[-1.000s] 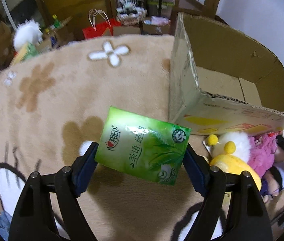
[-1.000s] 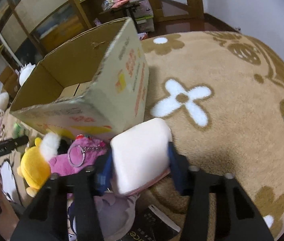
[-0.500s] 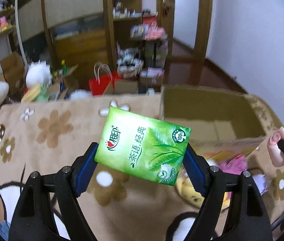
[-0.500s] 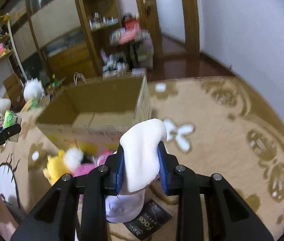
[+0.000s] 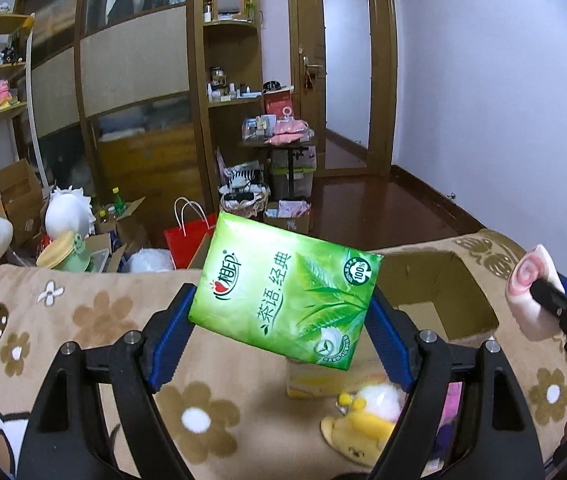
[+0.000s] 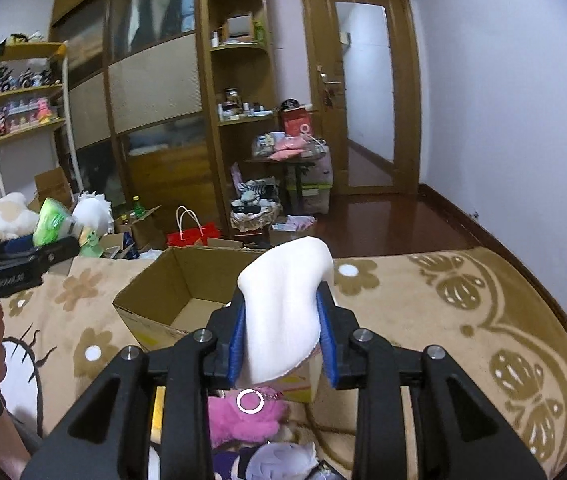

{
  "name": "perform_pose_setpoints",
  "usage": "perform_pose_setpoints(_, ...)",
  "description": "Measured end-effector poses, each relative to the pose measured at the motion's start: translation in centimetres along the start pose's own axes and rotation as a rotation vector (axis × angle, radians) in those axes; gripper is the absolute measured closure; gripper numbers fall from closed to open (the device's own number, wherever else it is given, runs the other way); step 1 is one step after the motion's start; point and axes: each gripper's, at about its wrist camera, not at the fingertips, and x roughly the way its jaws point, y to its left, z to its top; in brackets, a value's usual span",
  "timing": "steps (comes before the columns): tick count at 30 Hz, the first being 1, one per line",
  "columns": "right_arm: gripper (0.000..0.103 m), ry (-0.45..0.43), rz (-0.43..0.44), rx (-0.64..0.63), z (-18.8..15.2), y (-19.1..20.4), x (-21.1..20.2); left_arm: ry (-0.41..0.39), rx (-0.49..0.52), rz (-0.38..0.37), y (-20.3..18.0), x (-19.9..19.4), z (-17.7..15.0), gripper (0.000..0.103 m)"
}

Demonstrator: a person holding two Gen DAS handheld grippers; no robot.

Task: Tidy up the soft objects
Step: 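Carry both items into the box and open both tools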

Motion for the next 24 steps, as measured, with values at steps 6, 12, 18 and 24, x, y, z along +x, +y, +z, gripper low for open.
perform_pose_setpoints(6,0.068,0.013,0.026,-0.012,0.4,0.5,1.6,-0.002,0.019,-0.022,-1.1,1.9,1.0,0.023)
perform_pose_setpoints(12,0.066,0.034,0.055,-0.008,0.3,0.4,3.7,0.014,0.063,-0.053,-2.3,3.8,0.8,0.023)
perform_pose_setpoints(18,0.063,0.049,0.075,-0.003,0.4,0.3,5.9,0.033,0.101,-0.078,-3.8,4.7,0.4,0.023)
perform_pose_setpoints(24,0.06,0.069,0.111,0.02,0.5,0.0,7.9,0.074,0.128,-0.106,-4.7,6.4,-0.3,0.022)
